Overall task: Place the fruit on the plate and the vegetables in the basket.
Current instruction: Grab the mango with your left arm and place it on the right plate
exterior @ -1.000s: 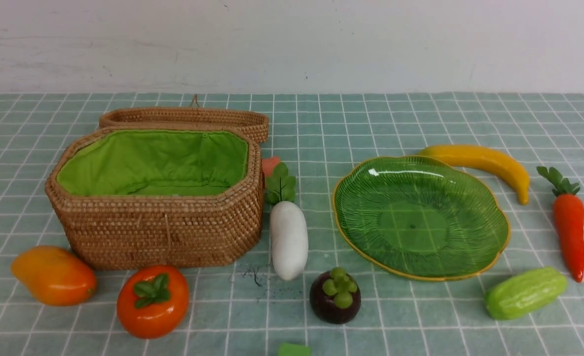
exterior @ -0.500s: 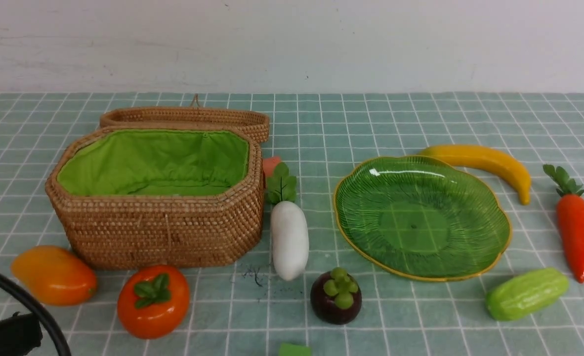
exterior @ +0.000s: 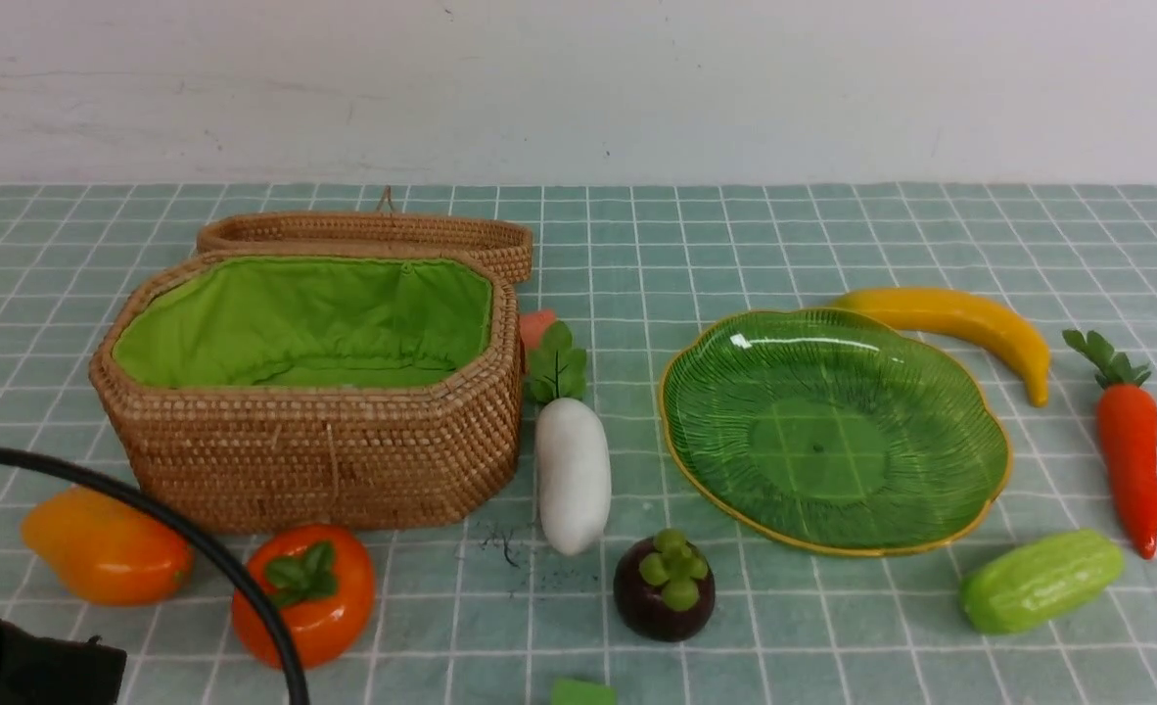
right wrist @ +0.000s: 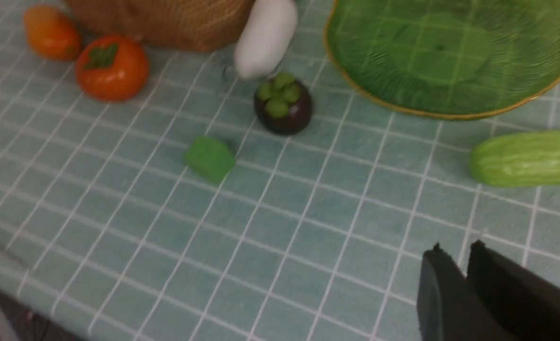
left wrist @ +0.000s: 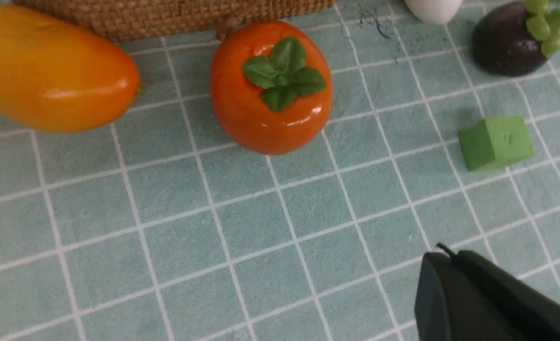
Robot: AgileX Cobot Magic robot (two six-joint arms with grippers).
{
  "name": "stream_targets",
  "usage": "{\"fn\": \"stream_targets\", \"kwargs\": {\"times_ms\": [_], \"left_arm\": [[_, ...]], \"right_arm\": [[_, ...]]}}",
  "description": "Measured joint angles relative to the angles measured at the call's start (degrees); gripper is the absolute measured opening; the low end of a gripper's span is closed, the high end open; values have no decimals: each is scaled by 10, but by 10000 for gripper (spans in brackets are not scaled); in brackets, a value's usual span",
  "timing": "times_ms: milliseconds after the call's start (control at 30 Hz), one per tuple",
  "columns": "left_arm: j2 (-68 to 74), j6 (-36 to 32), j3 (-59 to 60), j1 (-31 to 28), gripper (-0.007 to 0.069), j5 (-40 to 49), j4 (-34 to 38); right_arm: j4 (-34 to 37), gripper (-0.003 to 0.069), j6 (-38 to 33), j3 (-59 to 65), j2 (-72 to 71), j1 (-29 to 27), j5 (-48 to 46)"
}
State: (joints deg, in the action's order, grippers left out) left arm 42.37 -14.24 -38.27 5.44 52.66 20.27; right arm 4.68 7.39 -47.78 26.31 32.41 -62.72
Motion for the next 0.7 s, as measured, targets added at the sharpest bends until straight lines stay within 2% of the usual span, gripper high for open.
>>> {"fn": "stream_targets", "kwargs": {"times_ms": [133, 200, 233, 367, 500, 567, 600, 700], "left_arm": [[45, 13, -43, 15, -13, 25, -57], [76, 58, -64, 16, -13, 31, -95], [108, 115, -83, 16, -13, 35, -138], [182, 233, -114, -6, -13, 37, -215], [226, 253, -120, -71, -13, 28, -182], [264, 229, -121, -141, -13, 12, -106], [270, 227, -121, -147, -13, 8, -99], [317, 209, -121, -225, -13, -38, -4]], "right_arm": [[4, 90, -23, -16, 13, 40, 0], [4, 90, -27, -16, 14, 50, 4], [3, 92, -28, -16, 14, 53, 5], [-3, 94, -28, -16, 14, 53, 5], [-8, 96, -28, -16, 14, 54, 3], [-9, 99, -35, -16, 14, 54, 0], [-9, 99, -38, -16, 14, 54, 0], [-9, 104, -50, -16, 14, 54, 0]]}}
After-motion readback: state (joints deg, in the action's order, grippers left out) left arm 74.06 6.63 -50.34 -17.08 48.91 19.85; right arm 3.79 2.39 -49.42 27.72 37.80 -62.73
